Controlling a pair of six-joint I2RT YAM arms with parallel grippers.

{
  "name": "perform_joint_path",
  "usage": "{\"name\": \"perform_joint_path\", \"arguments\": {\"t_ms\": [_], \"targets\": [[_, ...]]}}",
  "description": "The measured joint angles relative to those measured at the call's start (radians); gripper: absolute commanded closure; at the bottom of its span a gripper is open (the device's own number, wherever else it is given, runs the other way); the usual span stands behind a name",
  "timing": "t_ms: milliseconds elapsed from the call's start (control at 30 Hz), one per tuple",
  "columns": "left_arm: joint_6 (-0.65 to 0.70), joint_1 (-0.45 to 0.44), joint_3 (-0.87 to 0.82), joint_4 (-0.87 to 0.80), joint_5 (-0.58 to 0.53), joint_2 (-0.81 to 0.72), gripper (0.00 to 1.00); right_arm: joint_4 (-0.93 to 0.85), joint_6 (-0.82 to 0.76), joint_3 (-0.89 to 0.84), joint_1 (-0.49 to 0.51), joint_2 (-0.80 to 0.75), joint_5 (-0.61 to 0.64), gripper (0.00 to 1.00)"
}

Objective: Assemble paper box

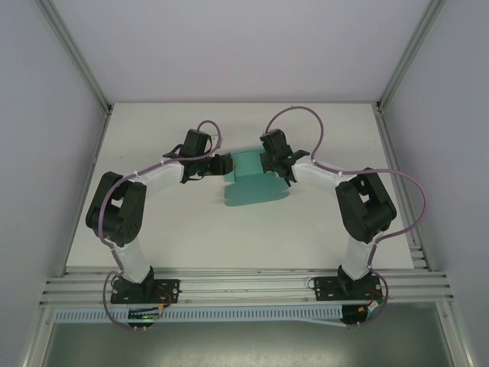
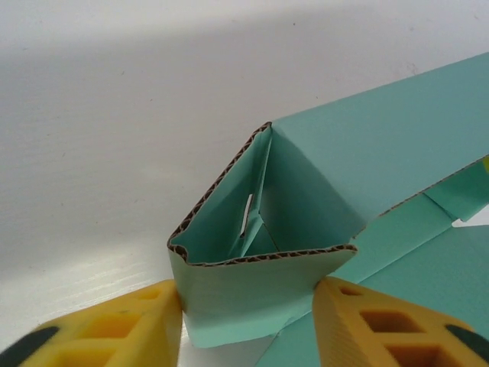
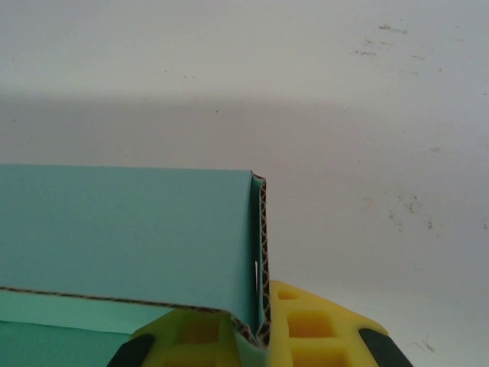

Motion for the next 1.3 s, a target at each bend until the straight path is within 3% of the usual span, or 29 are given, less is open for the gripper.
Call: {"name": "perform_joint_path", "arguments": {"t_ms": [300,333,400,667,700,800,900,1100,1300], "targets": [[0.011,0.008,-0.063,0.063,0.048,-0.047,0.27,0.009,0.018,-0.002,0.029,0.000,0.076,1.00],[0.011,0.014,-0.076,0.072,0.055,-0.058,0.22,0.008,0.018,-0.002,0.037,0.000,0.089,1.00],[0.009,0.035,-0.118,0.091,0.068,-0.087,0.01,0.008,0.014,-0.002,0.051,0.002,0.118,1.00],[-0.051,0.170,-0.255,0.121,0.063,-0.222,0.01,0.009,0.002,-0.002,0.058,0.024,0.169,1.00],[-0.061,0.184,-0.259,0.126,0.060,-0.222,0.03,0.013,0.000,-0.002,0.058,0.026,0.172,1.00],[-0.071,0.207,-0.274,0.138,0.071,-0.200,0.35,0.024,0.000,-0.002,0.058,0.032,0.172,1.00],[-0.060,0.210,-0.274,0.175,0.135,-0.129,0.47,0.027,0.000,-0.002,0.058,0.034,0.172,1.00],[-0.026,0.183,-0.275,0.335,0.323,0.011,0.59,0.031,0.004,-0.002,0.058,0.034,0.172,1.00],[0.002,0.152,-0.233,0.454,0.455,0.122,0.60,0.031,0.014,-0.002,0.058,0.034,0.164,1.00]]}}
